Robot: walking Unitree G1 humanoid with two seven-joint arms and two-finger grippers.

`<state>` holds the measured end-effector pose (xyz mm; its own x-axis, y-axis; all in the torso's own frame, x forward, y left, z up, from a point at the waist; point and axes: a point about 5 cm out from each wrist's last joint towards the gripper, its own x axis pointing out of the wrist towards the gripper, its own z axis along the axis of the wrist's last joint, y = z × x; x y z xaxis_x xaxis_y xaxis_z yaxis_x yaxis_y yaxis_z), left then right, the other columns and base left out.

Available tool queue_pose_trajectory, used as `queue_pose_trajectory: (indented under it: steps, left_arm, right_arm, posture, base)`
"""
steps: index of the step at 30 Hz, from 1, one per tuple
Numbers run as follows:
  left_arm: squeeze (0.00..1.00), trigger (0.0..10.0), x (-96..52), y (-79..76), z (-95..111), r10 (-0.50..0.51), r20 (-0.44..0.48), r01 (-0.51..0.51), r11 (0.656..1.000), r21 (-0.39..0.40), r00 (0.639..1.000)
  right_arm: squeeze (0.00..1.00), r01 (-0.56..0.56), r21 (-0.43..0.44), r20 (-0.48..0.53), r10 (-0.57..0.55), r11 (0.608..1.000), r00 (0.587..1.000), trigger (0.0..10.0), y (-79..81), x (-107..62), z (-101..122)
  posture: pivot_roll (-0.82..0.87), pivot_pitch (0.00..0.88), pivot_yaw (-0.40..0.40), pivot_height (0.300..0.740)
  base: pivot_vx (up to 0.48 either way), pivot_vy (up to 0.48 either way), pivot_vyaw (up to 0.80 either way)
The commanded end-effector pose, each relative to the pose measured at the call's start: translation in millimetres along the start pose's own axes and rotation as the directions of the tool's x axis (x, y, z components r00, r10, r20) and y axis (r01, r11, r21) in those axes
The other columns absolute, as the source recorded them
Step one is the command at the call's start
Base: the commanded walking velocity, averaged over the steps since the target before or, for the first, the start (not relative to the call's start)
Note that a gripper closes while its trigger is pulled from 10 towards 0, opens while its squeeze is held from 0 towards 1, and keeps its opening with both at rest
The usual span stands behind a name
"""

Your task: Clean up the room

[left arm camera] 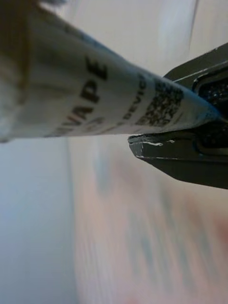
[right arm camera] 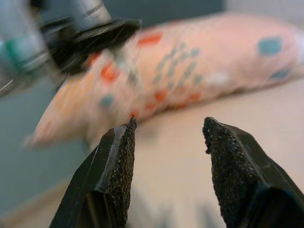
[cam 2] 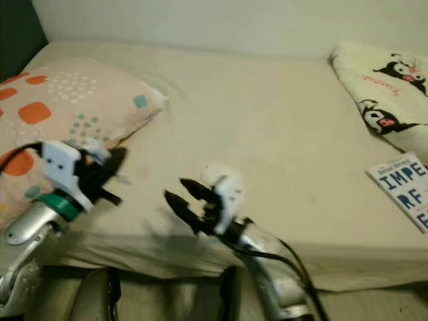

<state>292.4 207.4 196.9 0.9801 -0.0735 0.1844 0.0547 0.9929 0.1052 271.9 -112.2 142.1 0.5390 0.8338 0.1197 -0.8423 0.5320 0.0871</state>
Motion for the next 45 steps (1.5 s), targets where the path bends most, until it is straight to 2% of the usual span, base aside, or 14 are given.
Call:
queue_pose_trajectory:
  steps: [1, 5, 9, 10, 11, 12, 17, 19, 21, 23, 33, 35, 41, 45]
  left_arm:
    - [0.00, 0.0, -2.8, 20.6, -6, 0.135, -0.004, -0.135, 0.990, 0.042, 0.991]
    - [0.00, 0.0, -10.7, 37.9, -8, 0.175, -0.025, -0.172, 0.980, 0.096, 0.984]
    - [0.00, 0.0, -21.6, 17.7, -25, 0.038, -0.118, -0.024, 0.993, 0.114, 0.992]
    - [0.00, 1.8, -26.3, 5.9, -32, -0.022, -0.153, 0.040, 0.993, 0.111, 0.988]
    - [0.00, 1.8, -29.1, -1.4, -35, -0.057, -0.172, 0.076, 0.991, 0.107, 0.984]
    - [0.00, 10.0, -31.9, -10.1, -38, -0.087, -0.183, 0.108, 0.989, 0.106, 0.979]
    - [0.00, 10.0, -35.7, -24.3, -41, -0.127, -0.185, 0.148, 0.984, 0.104, 0.975]
    - [0.00, 10.0, -38.0, -25.8, -40, -0.135, -0.187, 0.156, 0.982, 0.106, 0.973]
    - [0.00, 10.0, -38.4, -25.2, -39, -0.133, -0.187, 0.155, 0.982, 0.107, 0.973]
    - [0.00, 10.0, -39.4, -21.3, -36, -0.120, -0.189, 0.144, 0.983, 0.116, 0.975]
    - [0.00, 10.0, -51.1, -14.5, -24, -0.104, -0.201, 0.132, 0.983, 0.131, 0.974]
    - [0.00, 10.0, -58.9, -12.1, -20, -0.085, -0.213, 0.115, 0.984, 0.132, 0.973]
    - [0.00, 10.0, -73.6, -5.5, -20, -0.034, -0.246, 0.068, 0.989, 0.132, 0.969]
    - [0.00, 10.0, -75.6, -4.3, -19, -0.009, -0.247, 0.043, 0.990, 0.132, 0.969]
  right_arm:
    - [0.00, -0.015, 0.037, -0.032, 0.016, 0.999, 0.999, 10.0, -2.3, -6.9, -8]
    - [0.00, 0.139, -0.008, -0.121, -0.139, 0.990, 0.983, 10.0, -21.9, -8.2, -32]
    - [0.00, 0.365, -0.089, -0.132, -0.374, 0.927, 0.918, 10.0, -36.3, 14.3, -50]
    - [0.00, 0.448, -0.100, -0.142, -0.458, 0.889, 0.878, 10.0, -39.8, 24.4, -54]
    - [0.00, 0.493, -0.104, -0.150, -0.503, 0.864, 0.851, 10.0, -41.4, 30.1, -56]
    - [0.00, 0.546, -0.121, -0.142, -0.558, 0.829, 0.817, 10.0, -43.7, 37.6, -56]
    - [0.00, 0.651, -0.175, -0.098, -0.671, 0.738, 0.735, 10.0, -51.6, 53.4, -48]
    - [0.00, 0.727, -0.217, -0.073, -0.753, 0.652, 0.654, 10.0, -62.1, 61.2, -40]
    - [0.00, 0.735, -0.229, -0.066, -0.763, 0.639, 0.643, 10.0, -63.6, 61.8, -39]
    - [0.00, 0.760, -0.301, -0.045, -0.805, 0.576, 0.592, 10.0, -70.3, 58.9, -36]
    - [0.00, 0.728, -0.518, -0.039, -0.863, 0.449, 0.505, 10.0, -79.6, 48.4, -43]
    - [0.00, 0.740, -0.564, -0.038, -0.906, 0.368, 0.422, 10.0, -84.6, 35.3, -49]
    - [0.00, 0.768, -0.546, -0.158, -0.942, 0.334, 0.297, 10.0, -76.4, 19.3, -79]
    - [0.00, 0.769, -0.577, -0.132, -0.961, 0.275, 0.244, 10.0, -76.4, 14.3, -81]
  posture:
    - [0.23, 0.048, -0.020, 0.520]
    - [0.24, 0.077, -0.020, 0.520]
    - [0.26, 0.105, -0.015, 0.520]
    - [0.26, 0.120, -0.011, 0.520]
    - [0.26, 0.120, -0.011, 0.520]
    - [0.27, 0.130, -0.009, 0.520]
    - [0.30, 0.154, 0.002, 0.520]
    - [0.31, 0.168, 0.011, 0.520]
    - [0.31, 0.168, 0.011, 0.520]
    - [0.34, 0.193, 0.027, 0.520]
    - [0.41, 0.277, 0.065, 0.520]
    - [0.44, 0.307, 0.080, 0.520]
    - [0.46, 0.335, 0.089, 0.520]
    - [0.48, 0.329, 0.087, 0.520]
  base:
    - [0.000, 0.000, 0.00]
    - [0.000, 0.000, 0.00]
    - [0.000, 0.000, 0.00]
    - [0.000, 0.000, 0.00]
    - [0.000, 0.000, 0.00]
    - [0.000, 0.000, 0.00]
    - [0.000, 0.000, 0.00]
    - [0.000, 0.000, 0.00]
    - [0.000, 0.000, 0.00]
    - [0.000, 0.000, 0.00]
    - [0.000, 0.000, 0.00]
    - [0.000, 0.000, 0.00]
    - [0.000, 0.000, 0.00]
    - [0.000, 0.000, 0.00]
